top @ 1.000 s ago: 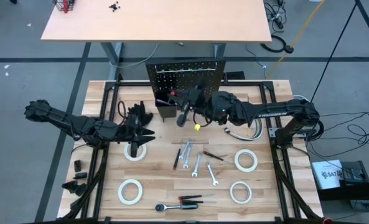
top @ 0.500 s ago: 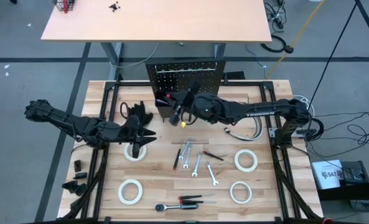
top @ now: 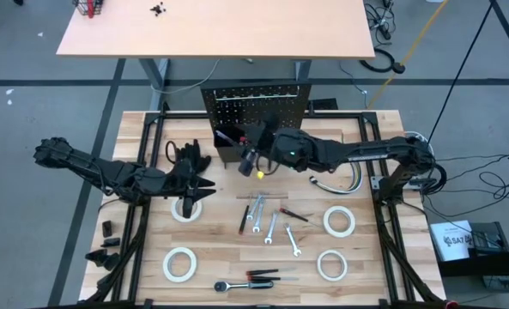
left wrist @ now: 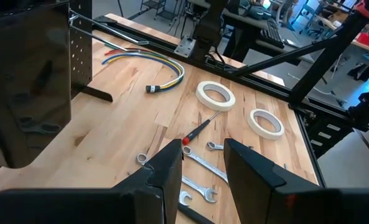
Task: Hang tools onto peg board
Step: Put the nut driver into the black bin on the peg board
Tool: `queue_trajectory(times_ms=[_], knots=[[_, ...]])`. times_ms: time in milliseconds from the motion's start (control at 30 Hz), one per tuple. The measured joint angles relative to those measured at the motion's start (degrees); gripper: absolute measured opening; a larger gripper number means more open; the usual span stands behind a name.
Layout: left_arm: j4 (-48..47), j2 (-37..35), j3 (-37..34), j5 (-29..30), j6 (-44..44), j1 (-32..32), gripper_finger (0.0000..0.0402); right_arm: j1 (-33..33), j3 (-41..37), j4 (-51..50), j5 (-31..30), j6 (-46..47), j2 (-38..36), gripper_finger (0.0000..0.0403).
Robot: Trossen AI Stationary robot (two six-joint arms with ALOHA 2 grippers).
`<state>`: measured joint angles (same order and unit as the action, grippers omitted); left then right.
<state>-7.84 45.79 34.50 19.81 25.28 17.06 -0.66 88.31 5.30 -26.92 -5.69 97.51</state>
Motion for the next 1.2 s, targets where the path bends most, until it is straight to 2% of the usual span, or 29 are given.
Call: queue_trajectory(times_ms=[133,200,400,500,567,733,867,933,1133,1200], knots=[[0.0,0.0,0.0,0.0,0.0,0.0,0.0121,-3.8,0.0,-2.3,0.6,-0.6,-3.6,0.0216],[0.0,0.4,0.0,0.0,0.0,0.0,0.0121,-5.8,0.0,-6.4,3.0,1.0,-4.9,0.0215],[5.2,4.0,-1.8,0.0,1.0,0.0,0.0121,-10.9,0.0,-26.7,12.2,12.4,-6.2,0.0211],[8.6,7.2,-2.4,-0.2,1.9,0.0,0.0121,-13.2,0.0,-37.8,14.1,20.2,-5.6,0.0212],[9.7,9.6,-2.4,-4.7,1.1,0.0,0.0121,-14.9,0.0,-43.6,14.0,24.8,-4.8,0.0212],[10.4,16.1,-2.4,-23.4,-1.9,1.7,0.0121,-18.6,0.0,-47.2,13.2,30.0,-3.1,0.0212],[10.5,21.4,-2.5,-29.1,-1.7,5.9,0.0121,-20.0,0.0,-47.5,13.0,30.5,-1.4,0.0212],[10.3,23.6,-2.1,-29.0,-1.3,8.1,0.0121,-20.6,0.0,-47.8,12.9,30.6,-0.9,0.0212],[11.3,29.7,1.0,-22.1,1.4,12.5,0.0121,-22.1,-0.3,-54.2,12.0,33.1,0.7,0.0212],[12.7,31.4,1.5,-20.2,1.9,13.4,0.0121,-22.1,-2.7,-54.9,12.1,33.5,0.8,0.0212]])
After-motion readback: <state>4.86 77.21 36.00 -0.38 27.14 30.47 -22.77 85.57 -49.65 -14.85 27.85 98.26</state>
